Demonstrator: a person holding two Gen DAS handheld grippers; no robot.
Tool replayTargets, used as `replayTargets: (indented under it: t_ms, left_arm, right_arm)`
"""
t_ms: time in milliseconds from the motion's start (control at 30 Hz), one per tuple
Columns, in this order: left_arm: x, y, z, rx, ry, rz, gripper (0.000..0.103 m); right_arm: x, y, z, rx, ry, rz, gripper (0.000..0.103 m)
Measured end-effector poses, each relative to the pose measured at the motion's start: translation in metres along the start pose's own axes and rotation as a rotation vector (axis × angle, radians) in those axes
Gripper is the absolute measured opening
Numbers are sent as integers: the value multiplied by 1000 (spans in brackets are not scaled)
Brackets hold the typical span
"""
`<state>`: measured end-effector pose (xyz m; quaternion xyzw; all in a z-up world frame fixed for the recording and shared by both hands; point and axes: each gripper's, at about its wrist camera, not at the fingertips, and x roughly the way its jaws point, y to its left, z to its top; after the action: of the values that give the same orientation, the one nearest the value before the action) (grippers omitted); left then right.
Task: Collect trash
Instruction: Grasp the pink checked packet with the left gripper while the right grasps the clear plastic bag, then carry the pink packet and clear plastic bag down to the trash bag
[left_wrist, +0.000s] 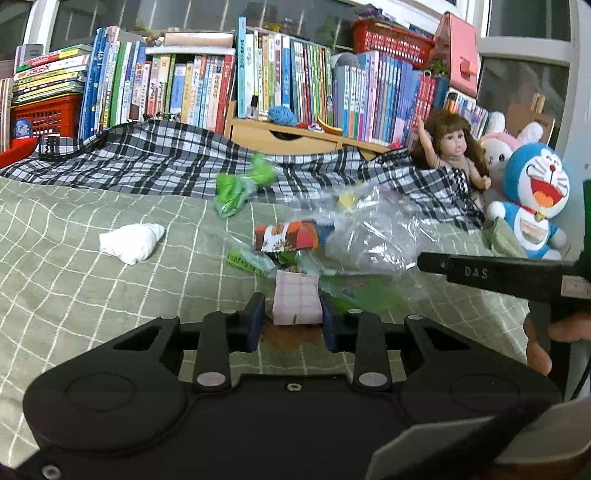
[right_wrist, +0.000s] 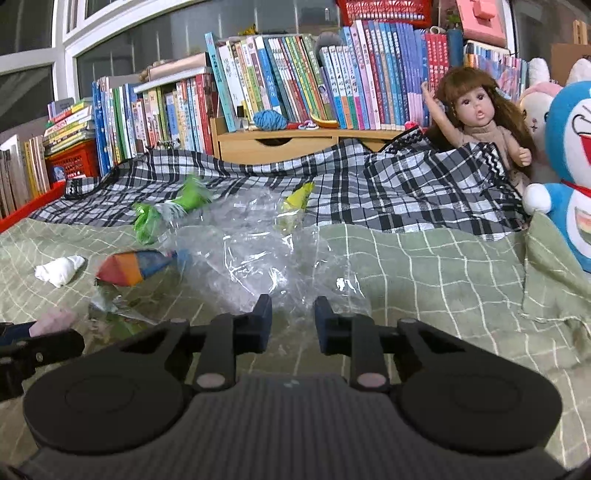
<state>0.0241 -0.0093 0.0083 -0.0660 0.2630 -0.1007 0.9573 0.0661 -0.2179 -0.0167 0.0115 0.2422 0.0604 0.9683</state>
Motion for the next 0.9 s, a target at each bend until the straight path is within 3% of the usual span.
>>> replayTargets:
  t_ms: [400, 900]
  left_arm:
    - [-45, 4, -1, 12, -56, -5, 30]
    - [-85, 2, -21, 60, -56, -25, 30]
  right_arm:
    - [-63, 4, -8, 10, -106, 14, 27]
    - [-117, 20, -33, -13, -124, 73, 27]
